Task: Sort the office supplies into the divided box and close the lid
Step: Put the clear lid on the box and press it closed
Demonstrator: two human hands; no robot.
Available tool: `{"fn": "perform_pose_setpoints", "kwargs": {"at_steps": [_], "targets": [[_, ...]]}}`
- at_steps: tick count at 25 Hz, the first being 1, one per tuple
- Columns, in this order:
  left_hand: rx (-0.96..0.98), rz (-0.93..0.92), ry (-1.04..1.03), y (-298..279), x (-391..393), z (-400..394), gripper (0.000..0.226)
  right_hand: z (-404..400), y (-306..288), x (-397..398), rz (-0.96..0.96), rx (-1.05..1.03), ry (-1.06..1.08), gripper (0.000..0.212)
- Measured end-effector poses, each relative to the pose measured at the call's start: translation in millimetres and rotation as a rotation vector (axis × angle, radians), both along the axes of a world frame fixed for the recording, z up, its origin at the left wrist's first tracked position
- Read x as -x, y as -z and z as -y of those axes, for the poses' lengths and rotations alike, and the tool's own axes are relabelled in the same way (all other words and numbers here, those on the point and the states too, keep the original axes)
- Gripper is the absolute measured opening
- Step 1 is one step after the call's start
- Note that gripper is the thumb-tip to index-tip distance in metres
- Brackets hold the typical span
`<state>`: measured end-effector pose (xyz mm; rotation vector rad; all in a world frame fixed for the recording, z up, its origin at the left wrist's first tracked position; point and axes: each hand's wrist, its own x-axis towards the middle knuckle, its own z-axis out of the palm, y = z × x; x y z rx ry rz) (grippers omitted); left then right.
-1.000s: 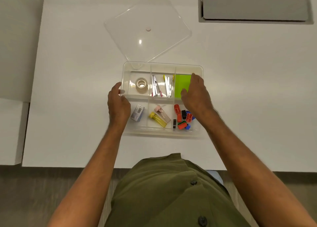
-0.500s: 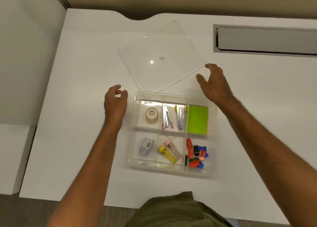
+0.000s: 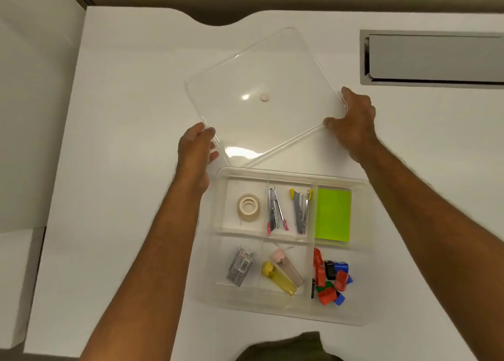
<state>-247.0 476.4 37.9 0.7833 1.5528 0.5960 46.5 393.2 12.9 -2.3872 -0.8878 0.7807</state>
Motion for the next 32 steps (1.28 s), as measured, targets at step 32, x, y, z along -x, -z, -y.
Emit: {"fn": "perform_pose_setpoints", "kwargs": {"at_steps": [32], "targets": [[-0.312,0.443,0.109,-132,60,111,0.025,206,-157,44,-0.866,-0.61,0.37,0.036]]}}
